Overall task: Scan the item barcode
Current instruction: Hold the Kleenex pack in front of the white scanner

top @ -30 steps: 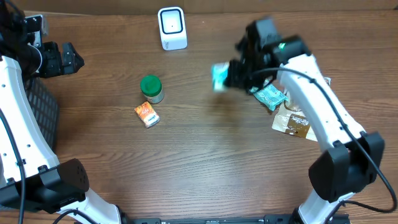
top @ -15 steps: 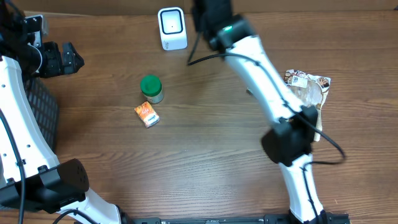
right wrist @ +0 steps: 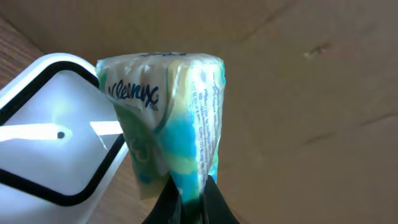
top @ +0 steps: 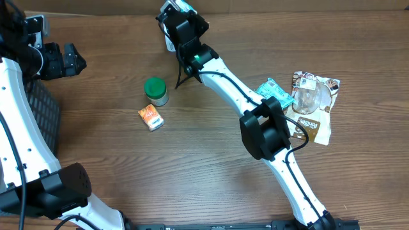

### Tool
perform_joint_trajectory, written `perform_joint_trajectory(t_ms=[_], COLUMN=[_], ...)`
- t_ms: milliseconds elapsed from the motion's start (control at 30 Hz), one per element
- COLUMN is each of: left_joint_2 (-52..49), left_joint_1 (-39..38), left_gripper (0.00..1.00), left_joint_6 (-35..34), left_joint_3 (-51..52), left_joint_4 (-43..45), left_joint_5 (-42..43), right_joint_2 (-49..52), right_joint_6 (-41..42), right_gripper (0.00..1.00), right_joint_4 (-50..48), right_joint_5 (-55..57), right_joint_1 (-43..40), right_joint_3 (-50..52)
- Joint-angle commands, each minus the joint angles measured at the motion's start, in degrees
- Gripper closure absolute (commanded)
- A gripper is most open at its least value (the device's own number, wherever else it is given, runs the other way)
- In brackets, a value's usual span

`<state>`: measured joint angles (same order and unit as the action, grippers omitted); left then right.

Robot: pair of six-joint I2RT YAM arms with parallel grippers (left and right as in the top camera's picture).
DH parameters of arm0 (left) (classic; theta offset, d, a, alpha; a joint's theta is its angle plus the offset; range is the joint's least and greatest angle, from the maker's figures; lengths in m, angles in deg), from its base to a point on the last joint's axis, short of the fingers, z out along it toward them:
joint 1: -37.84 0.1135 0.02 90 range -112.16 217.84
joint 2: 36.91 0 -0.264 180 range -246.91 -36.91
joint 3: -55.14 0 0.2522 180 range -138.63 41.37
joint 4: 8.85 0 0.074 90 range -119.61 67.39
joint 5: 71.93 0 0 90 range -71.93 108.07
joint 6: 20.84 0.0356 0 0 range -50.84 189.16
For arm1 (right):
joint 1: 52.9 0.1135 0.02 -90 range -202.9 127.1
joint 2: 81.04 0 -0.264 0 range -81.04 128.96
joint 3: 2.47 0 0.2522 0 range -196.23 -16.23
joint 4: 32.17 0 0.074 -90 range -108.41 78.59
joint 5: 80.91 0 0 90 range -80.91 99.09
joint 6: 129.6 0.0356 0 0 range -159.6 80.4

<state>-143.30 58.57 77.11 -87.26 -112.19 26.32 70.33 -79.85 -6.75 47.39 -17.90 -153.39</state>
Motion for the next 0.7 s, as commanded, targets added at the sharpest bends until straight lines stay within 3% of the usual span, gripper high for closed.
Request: perform_joint_trajectory(t_ms=[0, 667], left_joint_2=[0.74, 0.74], left_joint_1=[-0.13, -0.13], left_gripper=[0.0, 0.0], left_joint_6=[1.07, 1.07], left_joint_3=[-0.94, -0.94], left_joint_4=[0.07, 0.07], left_joint_5=[-0.15, -0.15], right_joint_2=[1.88, 3.93], right_joint_6=[-6.54, -8.24], right_gripper=[0.96, 0.96], right_joint_4=[-1.29, -0.5], right_joint_5=[-2.21, -5.18], right_joint_1=[-0.7, -0.44], right_joint_3=[-0.79, -0.68])
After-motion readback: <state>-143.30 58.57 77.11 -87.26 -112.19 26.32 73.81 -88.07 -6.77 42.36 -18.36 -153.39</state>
